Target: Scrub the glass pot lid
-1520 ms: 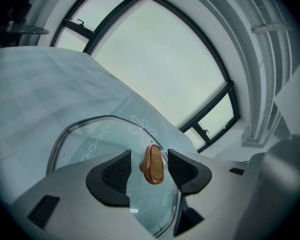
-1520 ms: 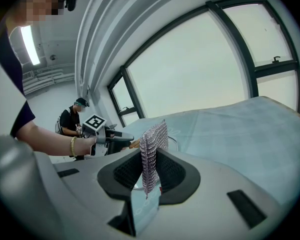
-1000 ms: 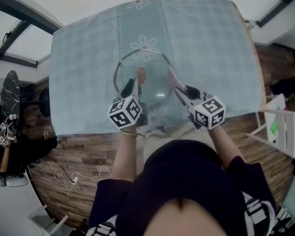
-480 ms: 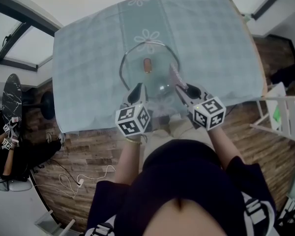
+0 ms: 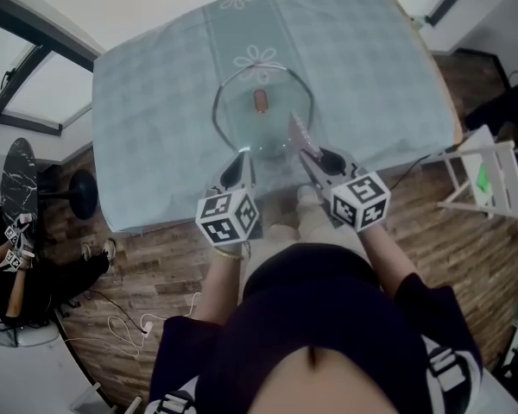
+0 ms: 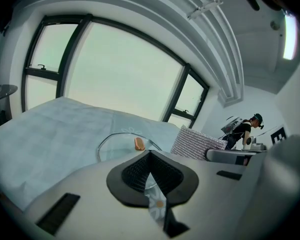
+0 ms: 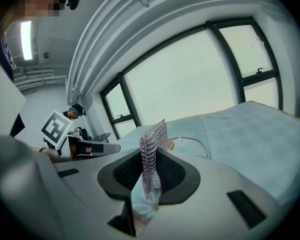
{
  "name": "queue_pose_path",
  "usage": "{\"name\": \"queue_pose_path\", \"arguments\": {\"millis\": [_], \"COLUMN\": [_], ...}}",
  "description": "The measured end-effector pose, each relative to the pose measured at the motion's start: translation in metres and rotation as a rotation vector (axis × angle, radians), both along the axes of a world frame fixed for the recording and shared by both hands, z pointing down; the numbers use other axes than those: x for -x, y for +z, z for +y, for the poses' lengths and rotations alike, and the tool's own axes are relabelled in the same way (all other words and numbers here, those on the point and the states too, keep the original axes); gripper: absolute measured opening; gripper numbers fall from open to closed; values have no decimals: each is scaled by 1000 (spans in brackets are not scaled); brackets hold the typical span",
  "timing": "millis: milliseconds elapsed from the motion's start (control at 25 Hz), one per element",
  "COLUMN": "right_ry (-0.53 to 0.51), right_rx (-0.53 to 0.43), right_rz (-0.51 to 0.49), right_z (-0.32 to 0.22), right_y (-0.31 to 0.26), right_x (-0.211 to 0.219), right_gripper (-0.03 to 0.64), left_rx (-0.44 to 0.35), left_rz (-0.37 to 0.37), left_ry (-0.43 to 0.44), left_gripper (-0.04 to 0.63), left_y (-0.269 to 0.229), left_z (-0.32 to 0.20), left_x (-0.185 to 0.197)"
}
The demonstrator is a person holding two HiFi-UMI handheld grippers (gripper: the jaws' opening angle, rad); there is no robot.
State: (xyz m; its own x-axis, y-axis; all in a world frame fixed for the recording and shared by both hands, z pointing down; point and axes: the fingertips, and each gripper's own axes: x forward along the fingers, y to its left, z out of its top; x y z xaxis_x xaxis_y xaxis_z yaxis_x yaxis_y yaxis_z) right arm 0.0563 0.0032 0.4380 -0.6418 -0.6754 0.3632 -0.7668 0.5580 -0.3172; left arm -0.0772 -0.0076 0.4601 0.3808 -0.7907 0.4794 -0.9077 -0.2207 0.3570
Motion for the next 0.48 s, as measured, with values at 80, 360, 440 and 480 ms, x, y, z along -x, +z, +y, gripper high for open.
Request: {"name": "queue_pose_path", "arguments": {"millis": [80, 360, 440, 480], "right_ry": [4, 15, 15, 15], "right_rx": [-6, -3, -1, -2], "right_rz": [3, 16, 14, 15], "right_z": [9, 41, 50, 54], "right_y": [-2, -9, -11, -12], "right_x": [4, 13, 17, 18], "right_gripper": [80, 80, 80, 80], "left_rx": [4, 7, 6, 5], "left_rz": [12, 35, 35, 36], "left_ry": [16, 54, 56, 57], "left_gripper": [0, 0, 0, 0], "left_y": [0, -2, -2, -2], "left_z": [8, 33, 40, 44], "left_x": [2, 5, 7, 8]}}
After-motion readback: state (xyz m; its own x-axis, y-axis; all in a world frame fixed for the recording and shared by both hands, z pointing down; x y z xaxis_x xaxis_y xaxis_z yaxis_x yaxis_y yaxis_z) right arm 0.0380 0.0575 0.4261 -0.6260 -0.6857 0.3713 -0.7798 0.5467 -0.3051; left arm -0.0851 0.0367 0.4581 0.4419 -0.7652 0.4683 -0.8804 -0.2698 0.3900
